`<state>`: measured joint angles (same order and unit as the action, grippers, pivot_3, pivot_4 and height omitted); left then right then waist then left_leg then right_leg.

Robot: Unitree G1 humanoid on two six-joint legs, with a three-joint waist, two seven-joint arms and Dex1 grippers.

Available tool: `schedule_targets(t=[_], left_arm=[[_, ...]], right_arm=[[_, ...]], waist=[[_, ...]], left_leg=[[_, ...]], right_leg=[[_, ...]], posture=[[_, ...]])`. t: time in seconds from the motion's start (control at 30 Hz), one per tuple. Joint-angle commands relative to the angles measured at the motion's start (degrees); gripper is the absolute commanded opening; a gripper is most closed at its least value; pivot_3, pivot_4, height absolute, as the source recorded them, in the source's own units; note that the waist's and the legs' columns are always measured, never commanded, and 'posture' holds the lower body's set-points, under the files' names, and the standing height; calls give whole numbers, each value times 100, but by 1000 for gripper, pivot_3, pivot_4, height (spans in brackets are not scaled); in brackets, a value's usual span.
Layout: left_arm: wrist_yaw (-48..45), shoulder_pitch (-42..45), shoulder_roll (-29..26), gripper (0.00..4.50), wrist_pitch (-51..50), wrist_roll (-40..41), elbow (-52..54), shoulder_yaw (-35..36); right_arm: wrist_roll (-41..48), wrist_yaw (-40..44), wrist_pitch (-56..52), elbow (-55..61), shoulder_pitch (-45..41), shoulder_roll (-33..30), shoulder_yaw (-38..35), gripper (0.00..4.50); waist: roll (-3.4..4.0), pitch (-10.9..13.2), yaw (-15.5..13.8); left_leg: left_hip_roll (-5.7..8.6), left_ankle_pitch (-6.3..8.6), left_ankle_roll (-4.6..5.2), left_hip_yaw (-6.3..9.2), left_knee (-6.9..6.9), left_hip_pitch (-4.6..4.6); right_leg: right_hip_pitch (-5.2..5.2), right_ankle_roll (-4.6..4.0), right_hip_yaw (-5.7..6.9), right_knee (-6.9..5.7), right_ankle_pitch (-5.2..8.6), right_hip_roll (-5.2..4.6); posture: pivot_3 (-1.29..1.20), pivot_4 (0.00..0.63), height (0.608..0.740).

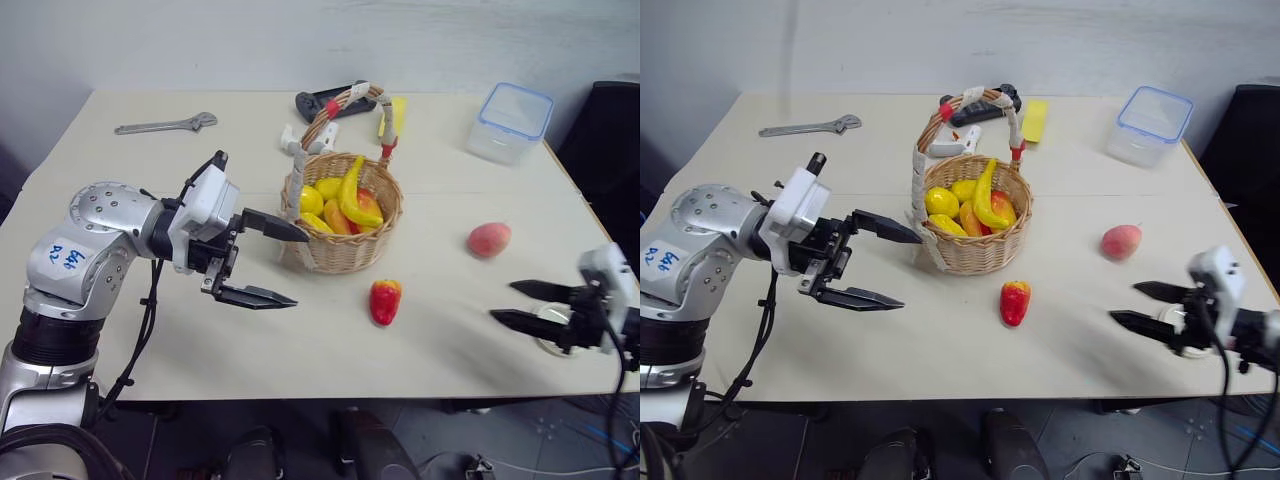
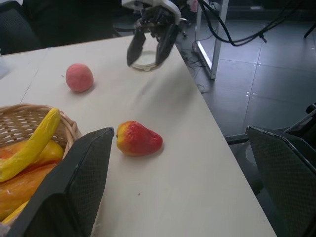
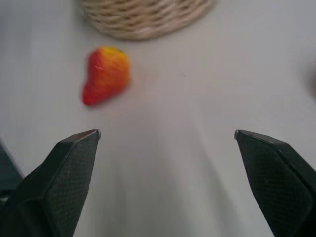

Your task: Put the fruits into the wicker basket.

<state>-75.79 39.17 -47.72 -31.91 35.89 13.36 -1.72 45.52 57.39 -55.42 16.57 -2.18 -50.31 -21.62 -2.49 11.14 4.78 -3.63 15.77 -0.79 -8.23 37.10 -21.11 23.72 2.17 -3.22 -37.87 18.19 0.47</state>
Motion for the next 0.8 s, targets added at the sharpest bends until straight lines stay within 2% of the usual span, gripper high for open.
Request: schedule_targets(t=[0.03, 0.23, 0.4, 0.57, 0.7, 0.8], left_arm=[[31, -22, -86, 4500, 43, -1, 211, 126], [36, -110, -176, 4500, 97, -66, 282, 155], [73, -114, -236, 4500, 81, -64, 309, 216], [89, -124, -308, 4500, 46, -1, 341, 284], [91, -82, -306, 4500, 71, -23, 271, 280], [101, -19, -260, 4500, 96, -54, 224, 232]], right_arm=[[420, -666, -709, 336, -574, 366, 514, 4492], [431, -1550, -1295, -479, -1902, 1545, 1239, 4492], [248, -1817, -1320, -833, -2220, 1978, 1467, 4492], [130, -1780, -1210, -815, -2183, 1960, 1590, 4492], [-402, -1510, -636, -569, -1883, 1671, 2145, 4492], [-938, -1261, 40, -494, -1641, 1418, 2615, 3992]], waist=[[1, 1, -2], [-1, 1, 2], [2, 0, -34], [3, -1, -31], [3, -1, -27], [2, -2, -19]], left_leg=[[2, 2, 5, -3, -1, -6], [2, 9, 6, -10, -3, -11], [0, 19, 0, -11, -6, -27], [-1, 24, 1, -21, 7, -101], [-2, 24, 0, -21, 8, -112], [-2, 23, -1, -21, 11, -106]], right_leg=[[6, 0, -1, 1, 0, -3], [15, 0, -1, 4, 0, -4], [34, -8, 2, -5, 9, -3], [108, -3, 1, -8, 13, -5], [123, -3, 1, -10, 13, -4], [117, -2, 1, -12, 13, -3]], posture=[[0, 150, 740], [0, 150, 740], [0, 150, 740], [0, 150, 740], [0, 150, 740], [0, 150, 740]])
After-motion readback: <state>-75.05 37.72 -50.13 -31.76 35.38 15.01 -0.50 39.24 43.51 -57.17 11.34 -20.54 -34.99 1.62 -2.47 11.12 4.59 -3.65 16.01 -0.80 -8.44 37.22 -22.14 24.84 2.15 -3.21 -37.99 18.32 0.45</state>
